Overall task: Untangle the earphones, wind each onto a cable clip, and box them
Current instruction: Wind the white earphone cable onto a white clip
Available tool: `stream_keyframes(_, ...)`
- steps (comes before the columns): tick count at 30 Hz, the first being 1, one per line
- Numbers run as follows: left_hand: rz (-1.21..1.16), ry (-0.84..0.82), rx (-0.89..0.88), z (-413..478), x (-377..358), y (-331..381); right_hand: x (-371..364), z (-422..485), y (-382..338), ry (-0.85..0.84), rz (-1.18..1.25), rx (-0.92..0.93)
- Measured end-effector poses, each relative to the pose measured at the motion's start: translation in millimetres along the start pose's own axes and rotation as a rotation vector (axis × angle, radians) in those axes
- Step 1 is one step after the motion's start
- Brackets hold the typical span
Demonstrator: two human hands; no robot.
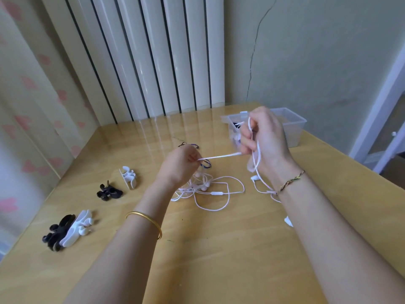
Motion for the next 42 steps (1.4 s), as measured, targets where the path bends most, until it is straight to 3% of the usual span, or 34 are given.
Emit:
stream_keyframes(3,-0.135,0.068,-0.013,0,4,9,9,-3,16,-0.12,-0.877,0.053)
stream_keyframes(4,-0.164,0.084,-0.032,0,5,15,10,-5,23,-0.224,-1.039,0.016)
stream_keyframes(6,-0.194,0.109,-0.069,0,7,22,9,-9,31,-0.365,-1.124,-0.013)
stream_keyframes(9,-0.221,0.112,-0.091,1,8,21,5,-11,24,-0.306,-0.903,0.118)
stream_keyframes(12,-0.234,0.078,-0.077,-1,6,14,6,-10,11,-0.19,-0.643,0.135)
stream_keyframes(15,-0.254,0.065,-0.058,0,3,11,8,-11,8,-0.128,-0.542,0.084)
stream_keyframes(18,-0.277,0.059,-0.036,2,1,9,15,-7,9,0.037,-0.446,0.096)
stream_keyframes(22,-0.192,0.048,-0.031,5,-1,3,25,-1,3,0.246,-0.247,0.16)
stream_keyframes(25,-0.146,0.061,-0.003,5,-1,-2,28,2,0,0.301,-0.193,0.167)
stream_keyframes(28,-0.119,0.034,0.03,5,-2,-1,27,4,5,0.255,-0.176,0.117)
stream_keyframes(32,0.133,0.064,0.01,2,-1,13,22,1,6,0.133,-0.258,0.091)
stream_keyframes(34,0.004,0.018,-0.105,-2,1,30,21,-2,0,0.039,-0.349,0.096)
stream_keyframes(38,-0.533,-0.237,-0.211,-9,3,69,21,-5,-11,-0.154,-0.406,0.093)
stream_keyframes(42,-0.537,-0.153,-0.153,-5,2,73,37,-1,-18,-0.134,-0.481,0.078)
Point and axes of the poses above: each hand's wrist, its own z-axis towards the middle knuckle, its own x-axis out of the back of the hand, y = z × x, the point moved 1 cm from there along z, towards the middle knuckle, and after that the axes turned 6 degrees about z, right-handed, at the moved point
